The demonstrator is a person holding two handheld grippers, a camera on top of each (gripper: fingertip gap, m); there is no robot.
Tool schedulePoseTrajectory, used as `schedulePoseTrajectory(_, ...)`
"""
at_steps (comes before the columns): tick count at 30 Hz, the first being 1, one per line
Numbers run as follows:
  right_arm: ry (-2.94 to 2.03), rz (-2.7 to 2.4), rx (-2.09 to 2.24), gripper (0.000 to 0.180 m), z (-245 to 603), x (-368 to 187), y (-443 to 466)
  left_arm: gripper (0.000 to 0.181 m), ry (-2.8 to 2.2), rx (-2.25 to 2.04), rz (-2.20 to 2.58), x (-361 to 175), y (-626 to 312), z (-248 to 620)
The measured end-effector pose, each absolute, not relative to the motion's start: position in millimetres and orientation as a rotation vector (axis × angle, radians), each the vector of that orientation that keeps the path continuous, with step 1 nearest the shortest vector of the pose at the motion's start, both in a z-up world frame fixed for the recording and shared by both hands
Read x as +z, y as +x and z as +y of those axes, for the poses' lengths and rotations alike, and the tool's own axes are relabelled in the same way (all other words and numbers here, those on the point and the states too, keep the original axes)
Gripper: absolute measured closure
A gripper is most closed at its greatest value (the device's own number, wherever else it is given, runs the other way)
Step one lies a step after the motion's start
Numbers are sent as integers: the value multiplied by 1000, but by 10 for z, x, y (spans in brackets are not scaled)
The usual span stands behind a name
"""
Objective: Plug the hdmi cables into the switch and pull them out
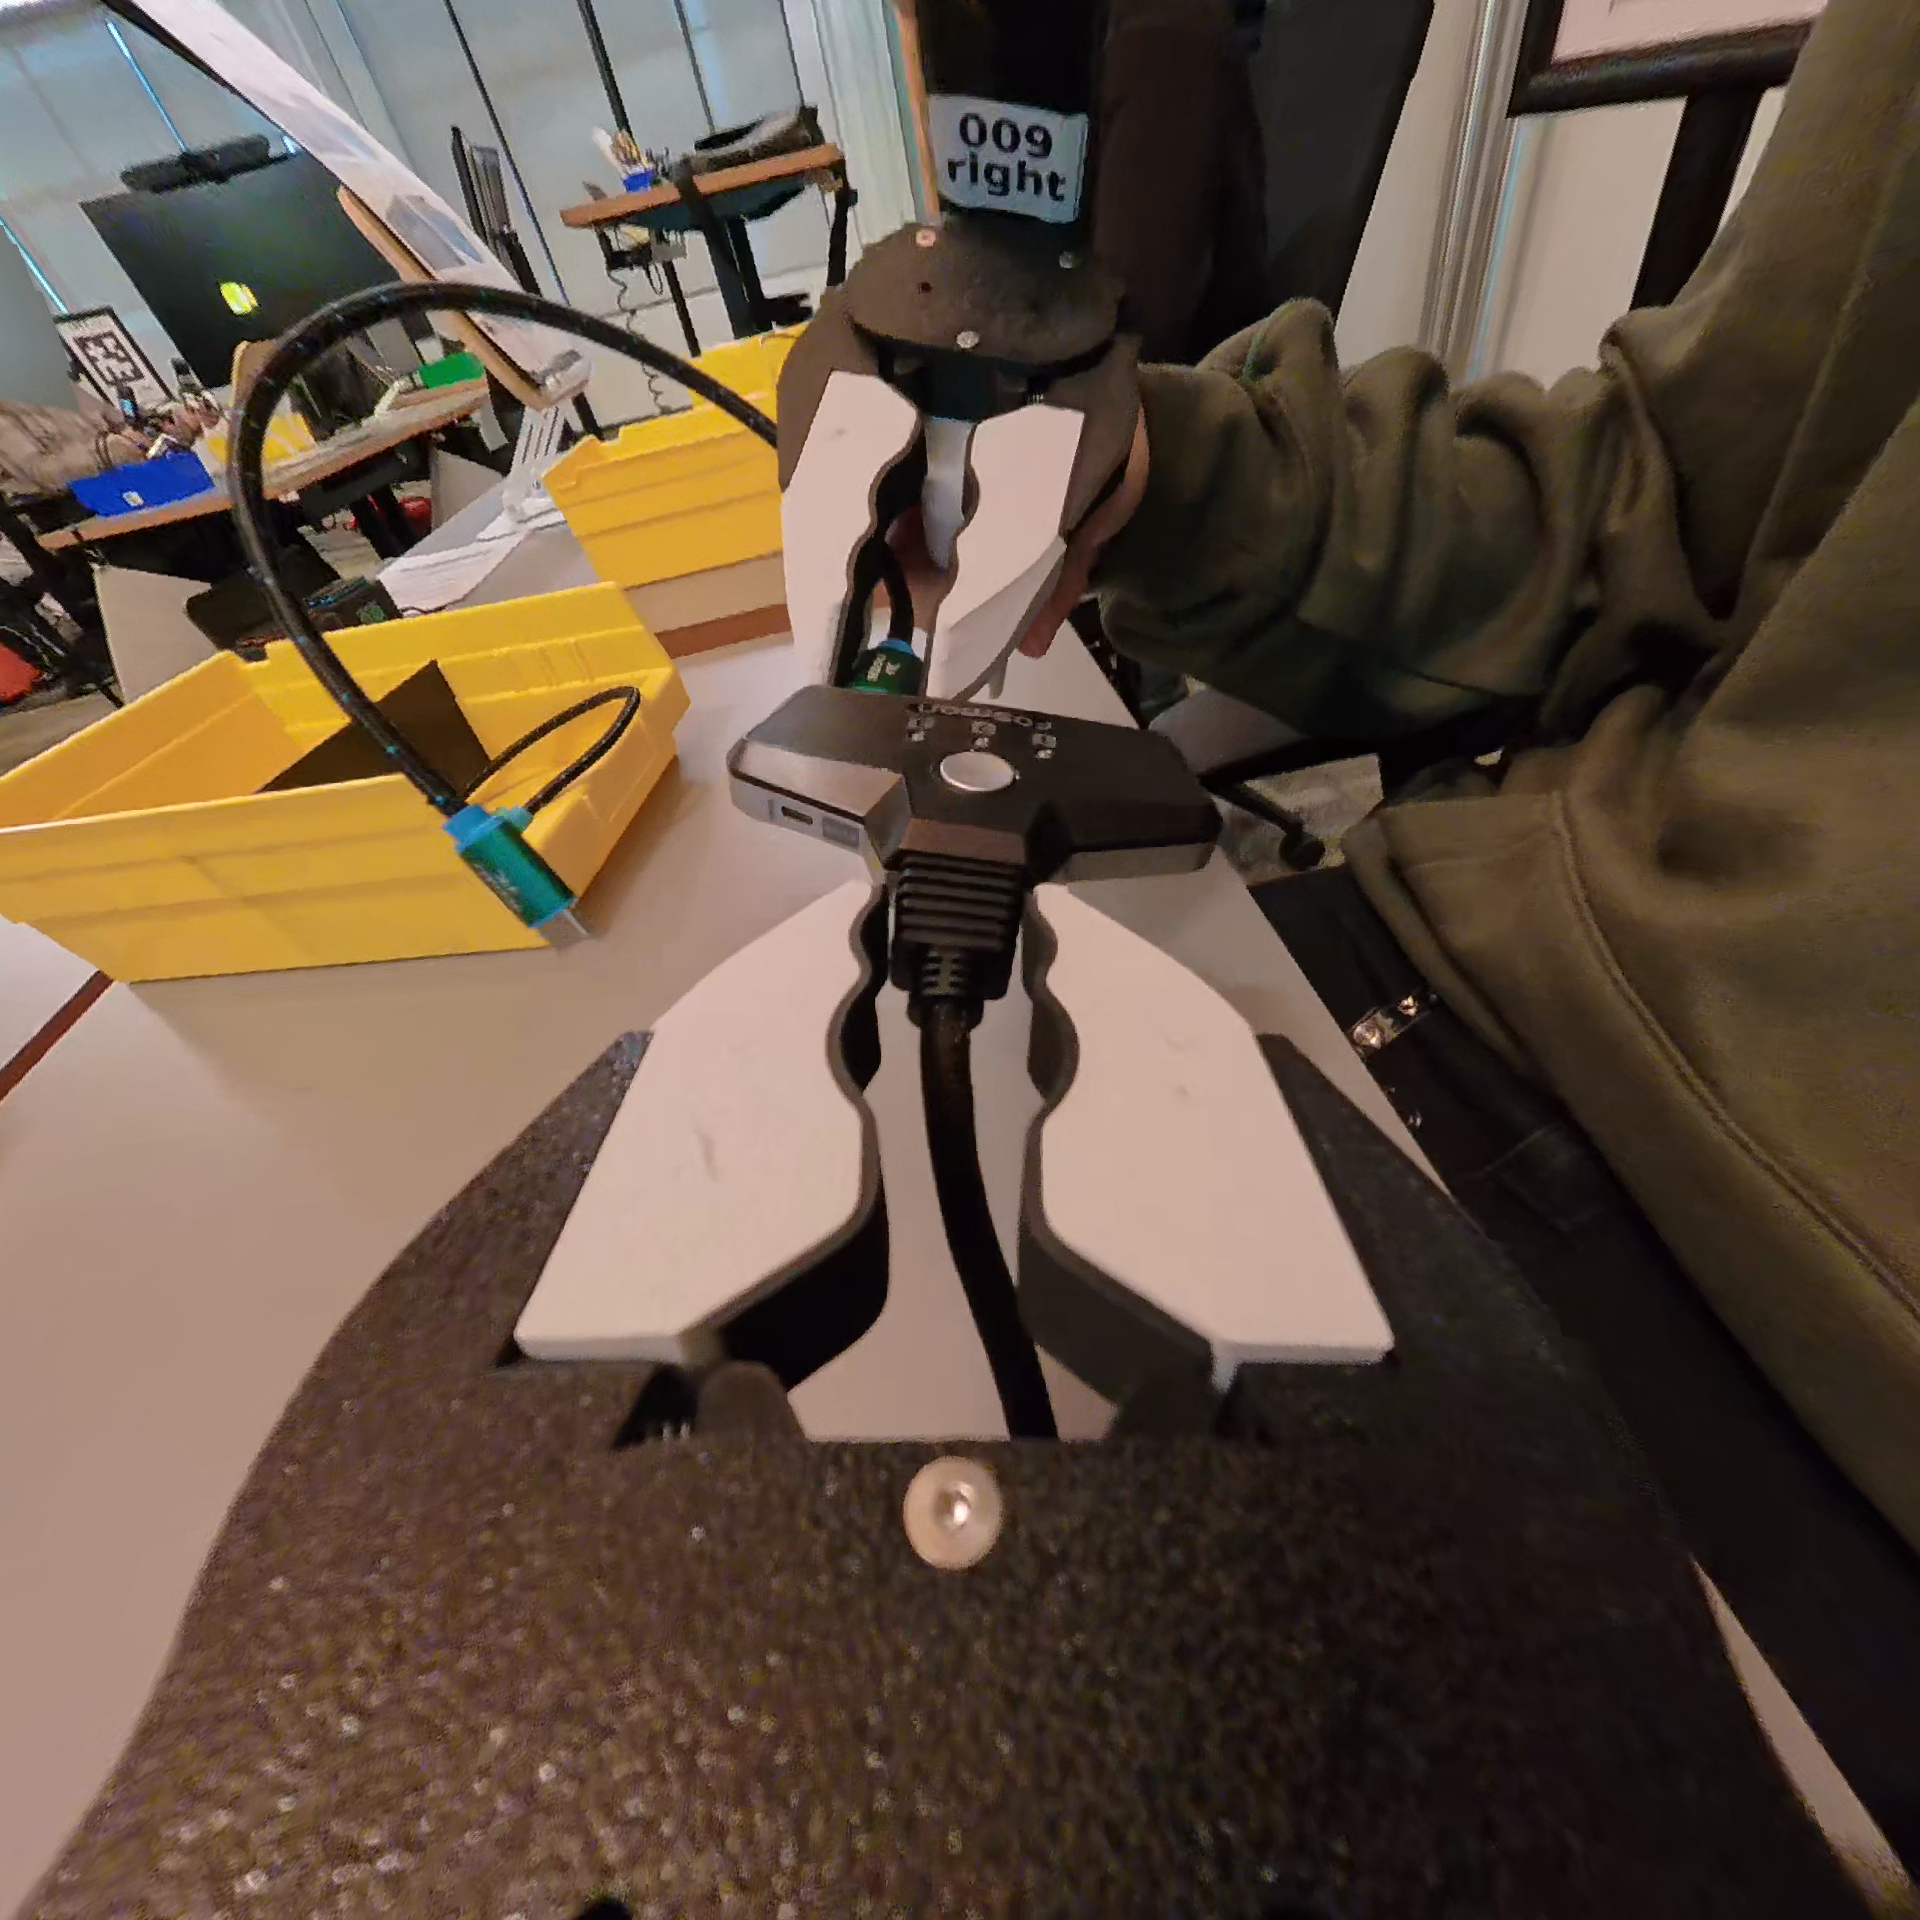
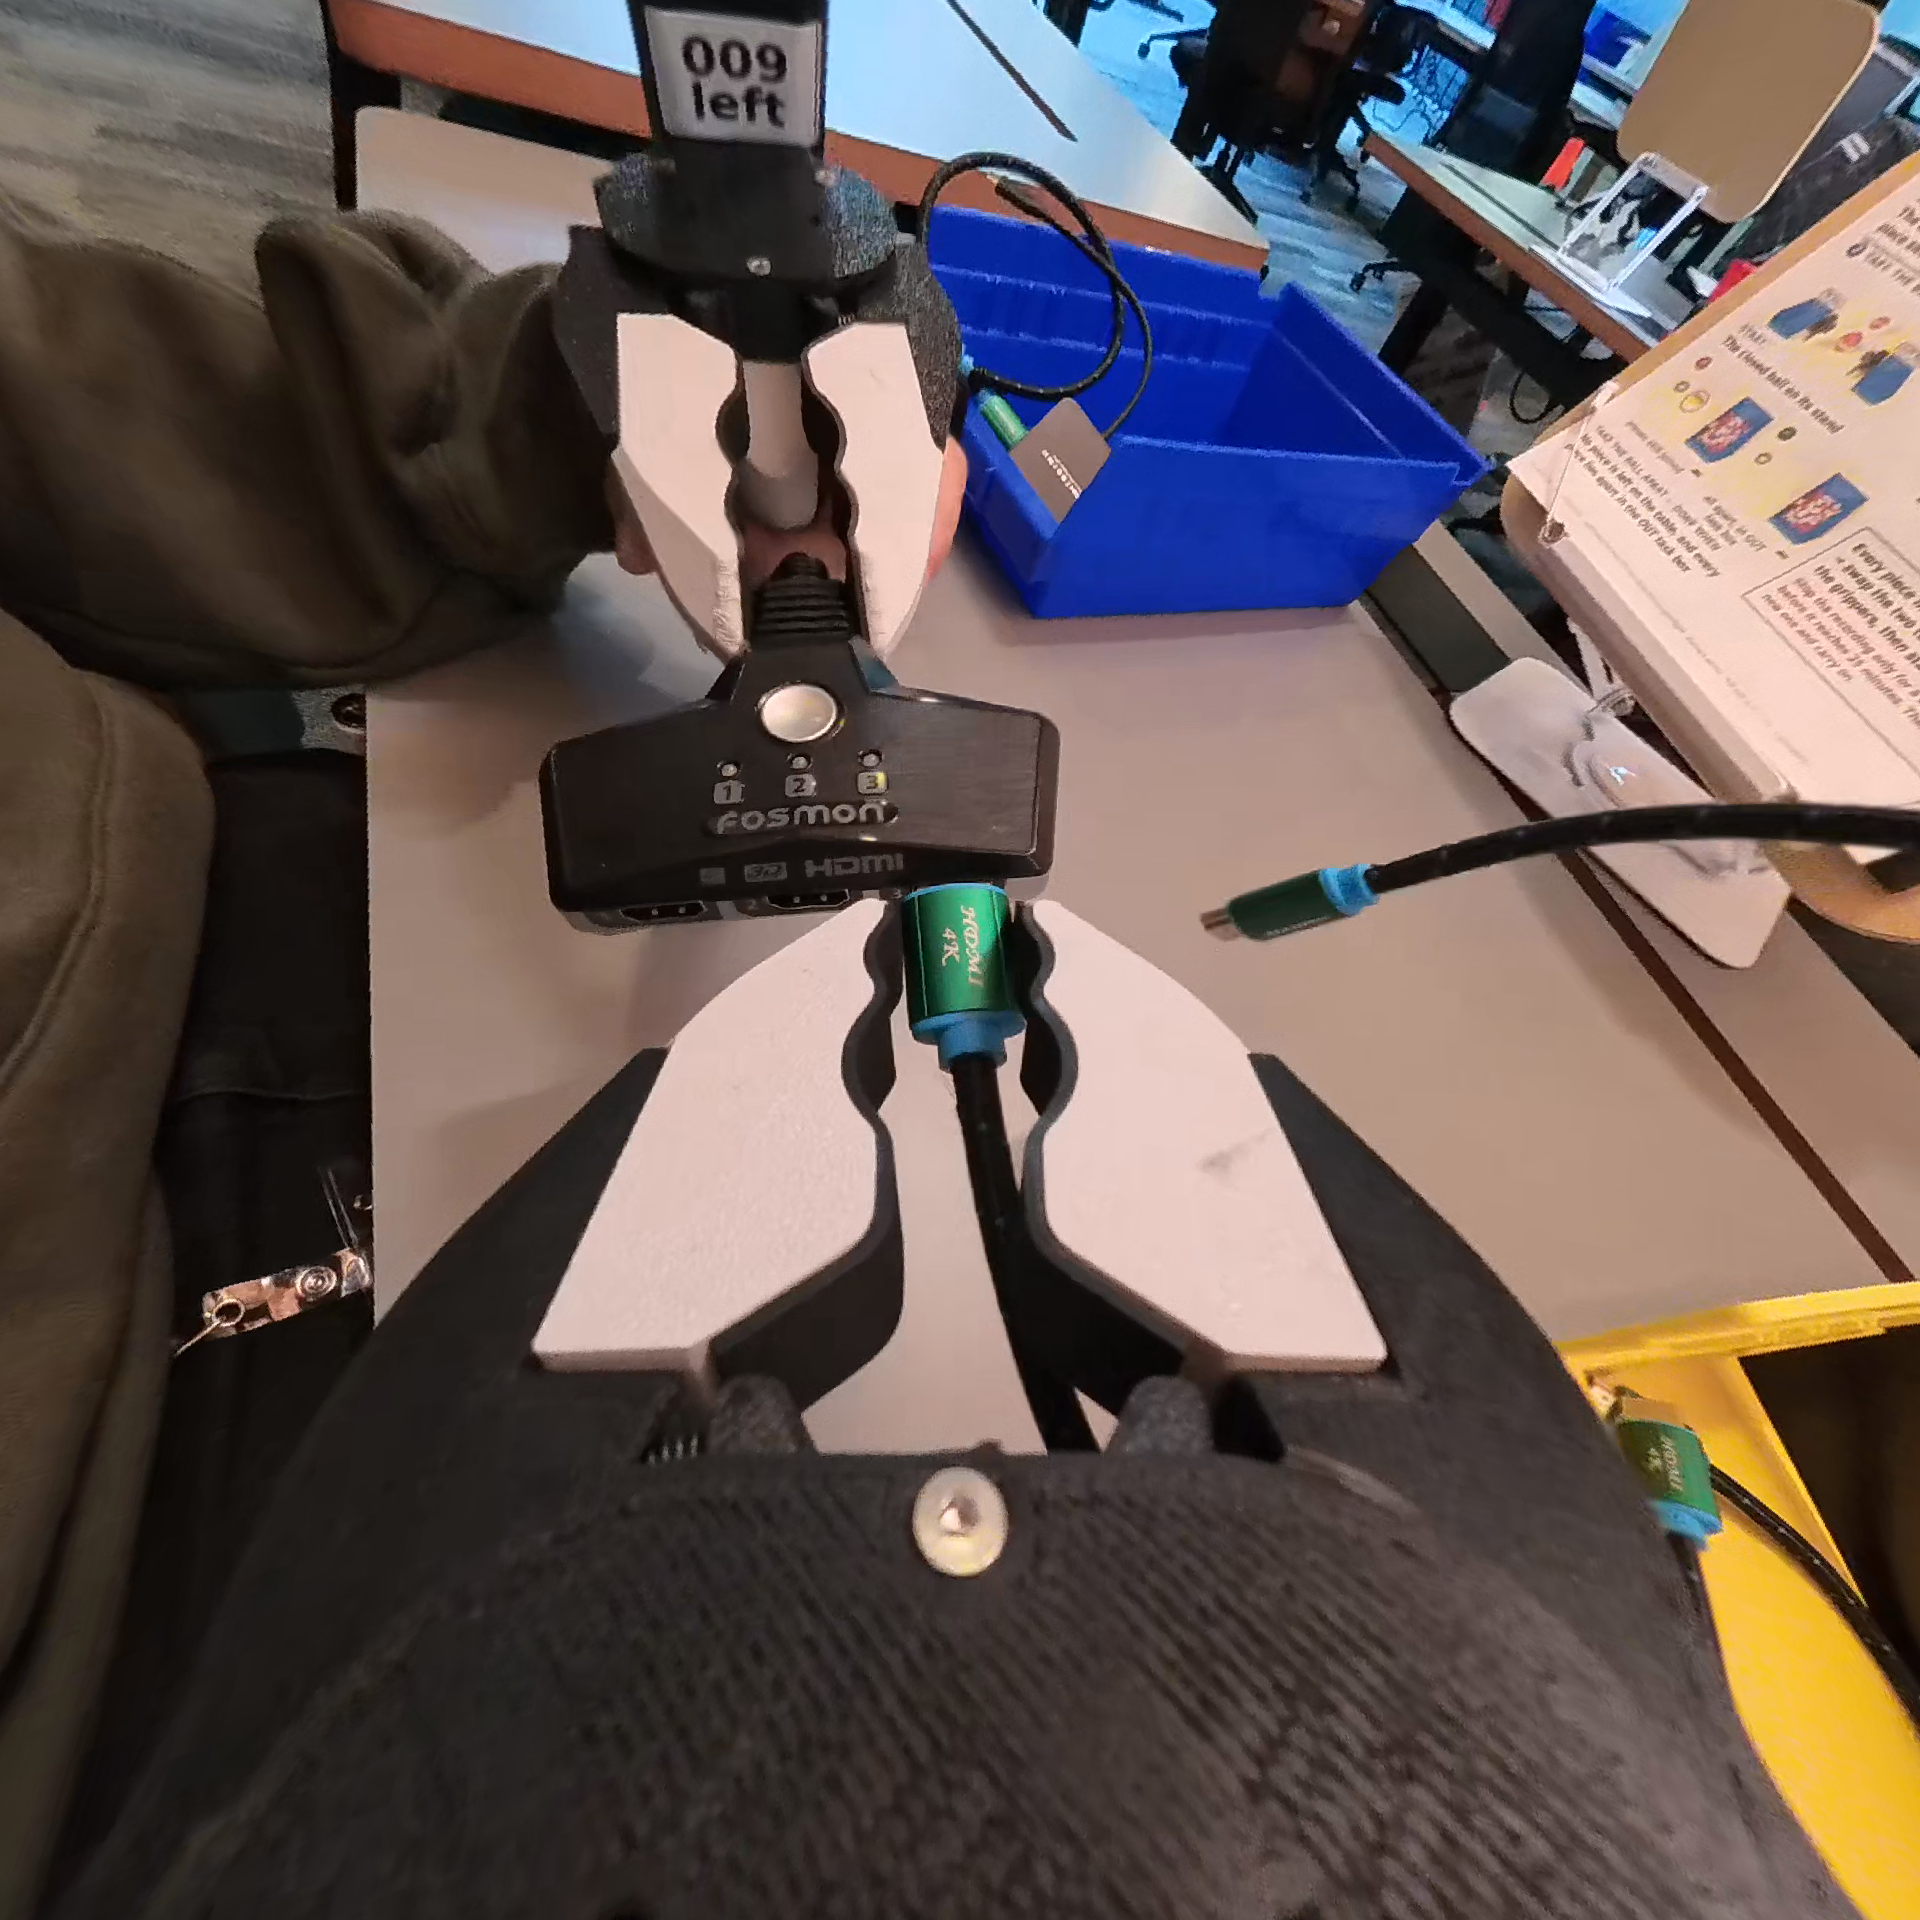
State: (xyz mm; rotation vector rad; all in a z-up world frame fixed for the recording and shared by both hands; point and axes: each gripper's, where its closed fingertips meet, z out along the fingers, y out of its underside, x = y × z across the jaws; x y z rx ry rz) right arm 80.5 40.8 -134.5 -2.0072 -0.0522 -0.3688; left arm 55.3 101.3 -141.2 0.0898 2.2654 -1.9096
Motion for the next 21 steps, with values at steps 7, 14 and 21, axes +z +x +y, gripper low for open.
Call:
schedulePoseTrajectory(7,-1979,-51,-318,159,405,-1337,793,159,168,-1898,2199,-1372,532,1006)
schedulePoseTrajectory(14,-1954,-26,-308,160,366,-1274,823,159,71,-2011,2208,-1329,554,973)
schedulePoseTrajectory(21,-1764,51,-309,173,351,-999,894,165,44,-2044,2272,-1386,514,897)
